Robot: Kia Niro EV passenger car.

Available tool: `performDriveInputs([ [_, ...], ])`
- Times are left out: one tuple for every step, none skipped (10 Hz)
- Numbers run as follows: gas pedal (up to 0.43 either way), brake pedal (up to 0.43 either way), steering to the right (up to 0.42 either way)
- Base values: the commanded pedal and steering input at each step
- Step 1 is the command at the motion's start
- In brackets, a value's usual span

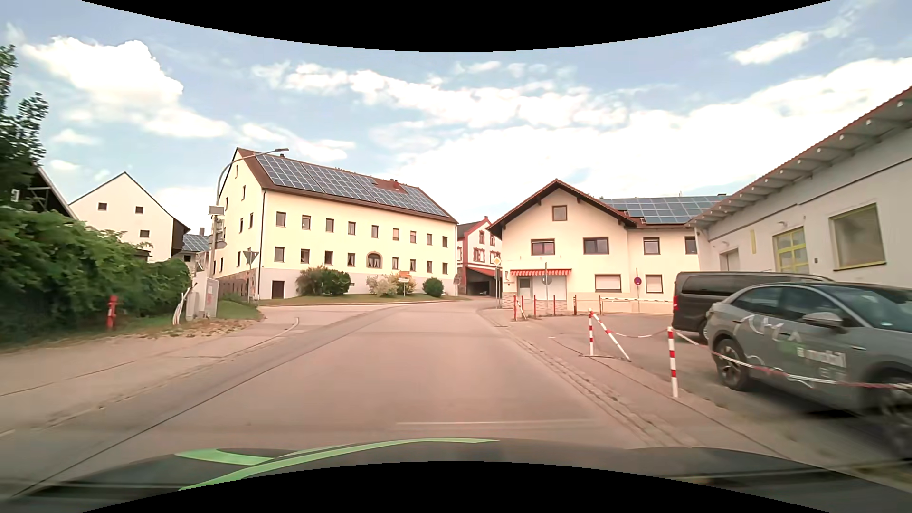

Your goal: Follow the waypoints while adhering to traffic rules and regulations

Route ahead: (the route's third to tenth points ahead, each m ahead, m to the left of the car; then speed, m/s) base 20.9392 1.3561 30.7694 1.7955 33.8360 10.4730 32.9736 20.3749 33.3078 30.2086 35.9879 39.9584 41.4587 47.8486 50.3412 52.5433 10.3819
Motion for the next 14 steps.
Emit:
performDriveInputs([
  [0.0, 0.085, -0.007],
  [0.0, 0.079, -0.007],
  [0.0, 0.079, -0.006],
  [0.0, 0.079, -0.006],
  [0.0, 0.079, -0.004],
  [0.0, 0.079, 0.0],
  [0.0, 0.079, 0.004],
  [0.0, 0.079, 0.005],
  [0.0, 0.091, 0.005],
  [0.0, 0.098, 0.005],
  [0.0, 0.104, 0.005],
  [0.0, 0.116, 0.004],
  [0.0, 0.122, 0.005],
  [0.0, 0.134, 0.006],
])
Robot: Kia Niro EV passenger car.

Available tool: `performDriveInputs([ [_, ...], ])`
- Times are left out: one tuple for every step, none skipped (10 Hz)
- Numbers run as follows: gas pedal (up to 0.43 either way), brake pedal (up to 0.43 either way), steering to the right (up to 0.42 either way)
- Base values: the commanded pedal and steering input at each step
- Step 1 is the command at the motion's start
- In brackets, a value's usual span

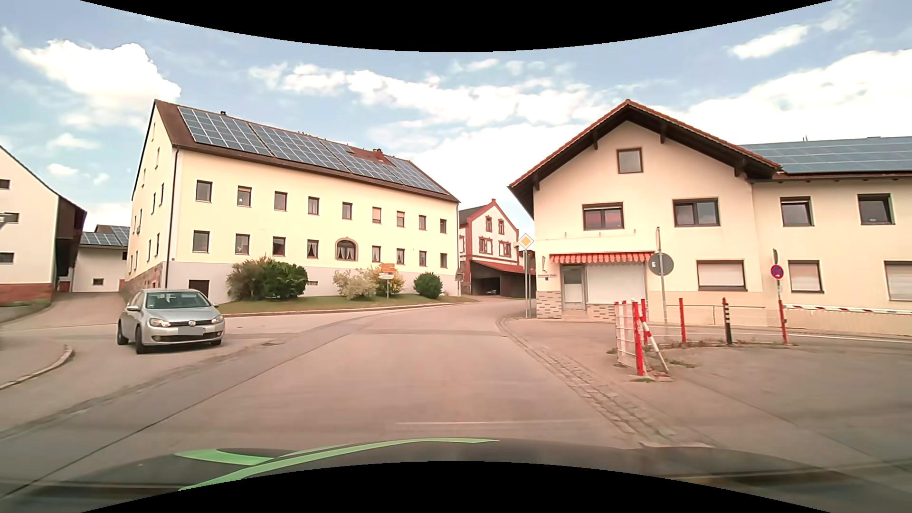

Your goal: Follow the waypoints while adhering to traffic rules and regulations

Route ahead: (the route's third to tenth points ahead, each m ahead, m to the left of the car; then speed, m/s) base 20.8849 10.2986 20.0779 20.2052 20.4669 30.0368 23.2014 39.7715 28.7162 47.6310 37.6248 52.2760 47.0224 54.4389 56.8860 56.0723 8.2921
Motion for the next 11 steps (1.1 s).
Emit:
performDriveInputs([
  [0.0, 0.152, 0.006],
  [0.0, 0.152, 0.006],
  [0.0, 0.152, 0.006],
  [0.0, 0.152, 0.005],
  [0.0, 0.152, -0.001],
  [0.0, 0.146, -0.019],
  [0.0, 0.146, -0.04],
  [0.0, 0.14, -0.065],
  [0.0, 0.061, -0.096],
  [0.0, 0.0, -0.119],
  [0.0, 0.0, -0.15],
])
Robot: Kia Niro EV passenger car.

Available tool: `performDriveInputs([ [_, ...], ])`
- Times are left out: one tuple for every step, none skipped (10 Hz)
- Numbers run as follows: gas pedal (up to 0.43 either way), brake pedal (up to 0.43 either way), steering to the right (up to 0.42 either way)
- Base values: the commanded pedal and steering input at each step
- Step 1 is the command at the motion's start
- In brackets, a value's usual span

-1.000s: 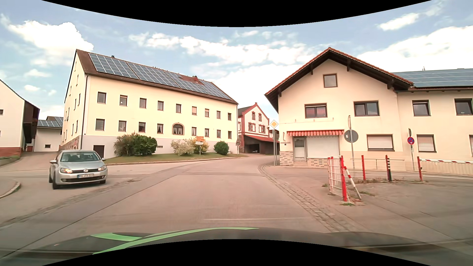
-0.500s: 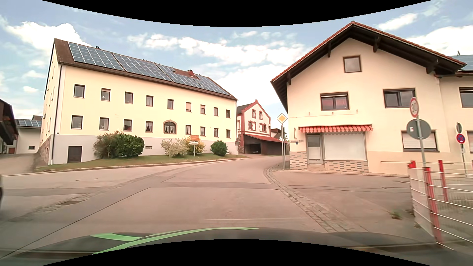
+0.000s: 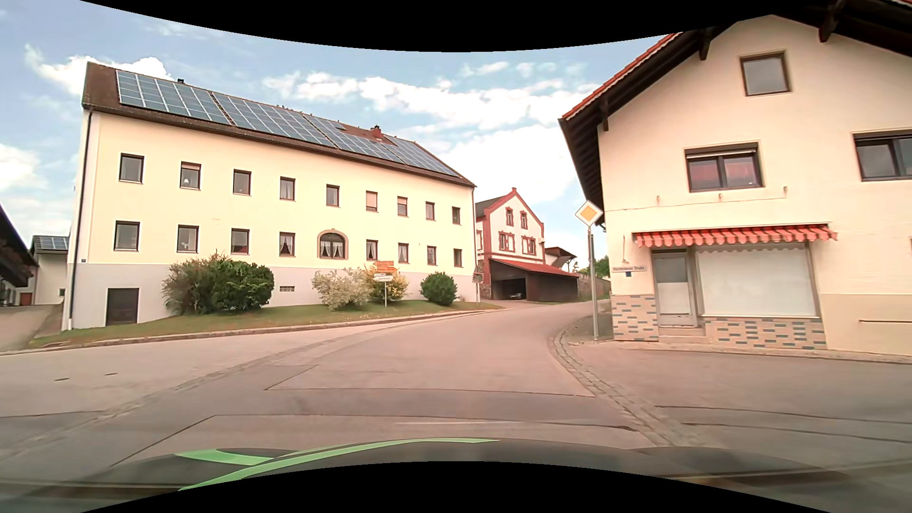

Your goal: Follow the waypoints while adhering to traffic rules and regulations

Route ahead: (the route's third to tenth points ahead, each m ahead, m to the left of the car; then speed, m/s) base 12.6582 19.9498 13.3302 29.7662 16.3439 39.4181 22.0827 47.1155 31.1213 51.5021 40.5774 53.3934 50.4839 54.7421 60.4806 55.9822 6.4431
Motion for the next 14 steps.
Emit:
performDriveInputs([
  [0.0, 0.0, -0.186],
  [0.0, 0.0, -0.21],
  [0.0, 0.0, -0.24],
  [0.0, 0.0, -0.262],
  [0.0, 0.0, -0.284],
  [0.02, 0.0, -0.302],
  [0.028, 0.0, -0.315],
  [0.067, 0.0, -0.326],
  [0.067, 0.0, -0.343],
  [0.067, 0.0, -0.361],
  [0.079, 0.0, -0.376],
  [0.098, 0.0, -0.385],
  [0.11, 0.0, -0.395],
  [0.11, 0.0, -0.397],
])
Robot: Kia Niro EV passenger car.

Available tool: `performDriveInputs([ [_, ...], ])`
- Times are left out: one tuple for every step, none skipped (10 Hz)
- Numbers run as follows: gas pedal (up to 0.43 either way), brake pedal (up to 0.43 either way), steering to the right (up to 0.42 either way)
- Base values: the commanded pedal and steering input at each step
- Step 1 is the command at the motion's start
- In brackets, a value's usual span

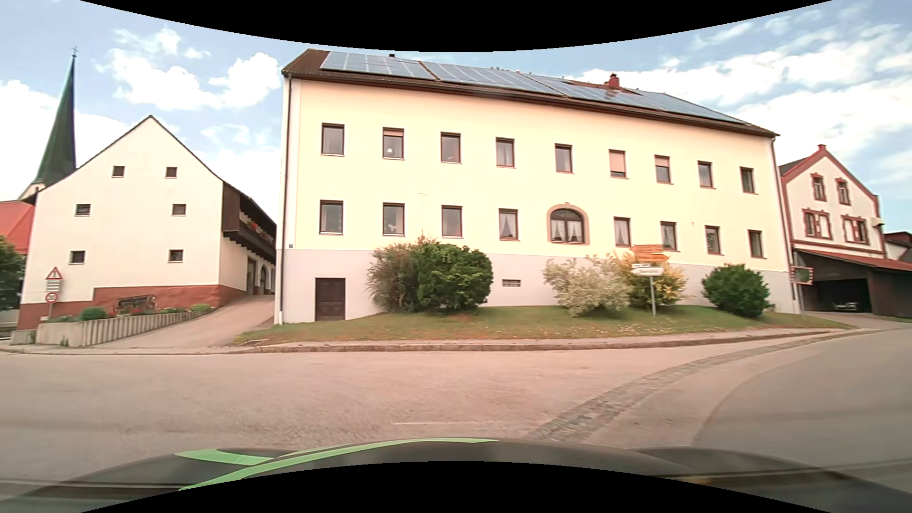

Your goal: Follow the waypoints while adhering to traffic rules and regulations

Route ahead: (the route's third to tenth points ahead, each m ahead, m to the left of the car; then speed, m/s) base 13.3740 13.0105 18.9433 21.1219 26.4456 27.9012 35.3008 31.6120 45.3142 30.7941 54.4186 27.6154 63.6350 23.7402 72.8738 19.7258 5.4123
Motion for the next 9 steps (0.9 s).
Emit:
performDriveInputs([
  [0.11, 0.0, -0.399],
  [0.11, 0.0, -0.398],
  [0.189, 0.0, -0.399],
  [0.189, 0.0, -0.396],
  [0.189, 0.0, -0.393],
  [0.189, 0.0, -0.391],
  [0.189, 0.0, -0.389],
  [0.189, 0.0, -0.386],
  [0.197, 0.0, -0.379],
])
